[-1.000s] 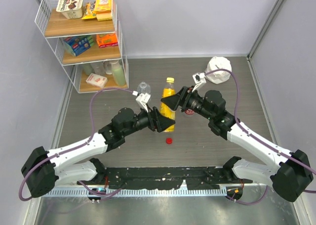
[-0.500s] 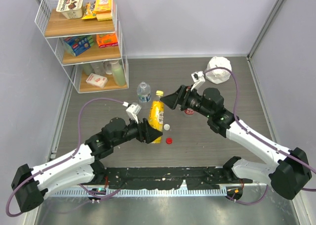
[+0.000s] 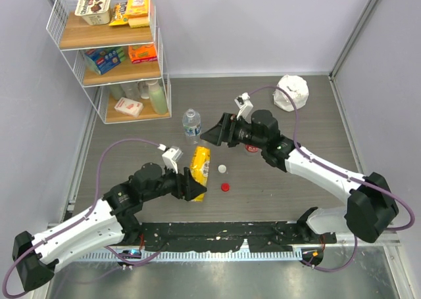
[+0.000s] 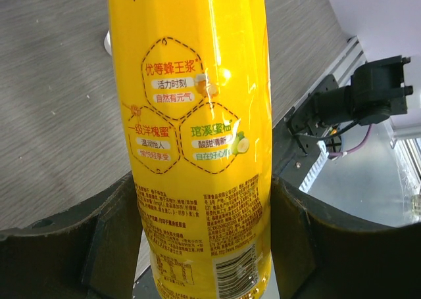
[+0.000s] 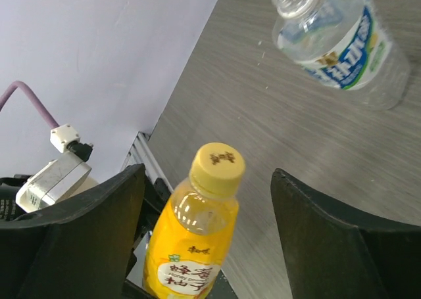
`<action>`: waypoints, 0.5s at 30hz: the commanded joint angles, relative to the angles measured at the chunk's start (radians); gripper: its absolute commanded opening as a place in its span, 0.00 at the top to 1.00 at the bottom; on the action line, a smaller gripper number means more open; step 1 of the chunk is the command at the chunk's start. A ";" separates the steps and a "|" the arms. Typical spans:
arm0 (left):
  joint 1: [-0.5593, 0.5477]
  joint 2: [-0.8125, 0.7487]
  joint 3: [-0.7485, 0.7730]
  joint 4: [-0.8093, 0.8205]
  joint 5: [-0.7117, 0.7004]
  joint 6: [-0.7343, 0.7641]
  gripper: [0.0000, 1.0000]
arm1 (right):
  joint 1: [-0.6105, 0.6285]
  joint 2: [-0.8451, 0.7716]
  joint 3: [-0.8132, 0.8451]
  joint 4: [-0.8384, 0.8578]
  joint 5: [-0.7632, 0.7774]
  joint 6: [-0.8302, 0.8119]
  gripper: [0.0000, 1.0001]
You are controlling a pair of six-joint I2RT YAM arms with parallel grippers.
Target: Unscrew the bottle caps
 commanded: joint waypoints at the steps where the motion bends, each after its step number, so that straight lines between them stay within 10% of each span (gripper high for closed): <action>1: -0.003 -0.012 -0.006 0.001 0.031 0.017 1.00 | 0.033 0.033 0.053 0.060 -0.052 0.040 0.22; 9: -0.010 -0.038 -0.007 0.030 0.037 0.010 1.00 | 0.041 0.061 0.047 0.072 -0.069 0.054 0.47; 12: -0.010 -0.041 -0.012 0.036 0.048 0.011 1.00 | 0.042 0.049 0.021 0.129 -0.079 0.084 0.89; 15: -0.010 -0.033 -0.017 0.044 0.053 0.005 0.90 | 0.044 0.013 -0.016 0.171 -0.069 0.097 0.98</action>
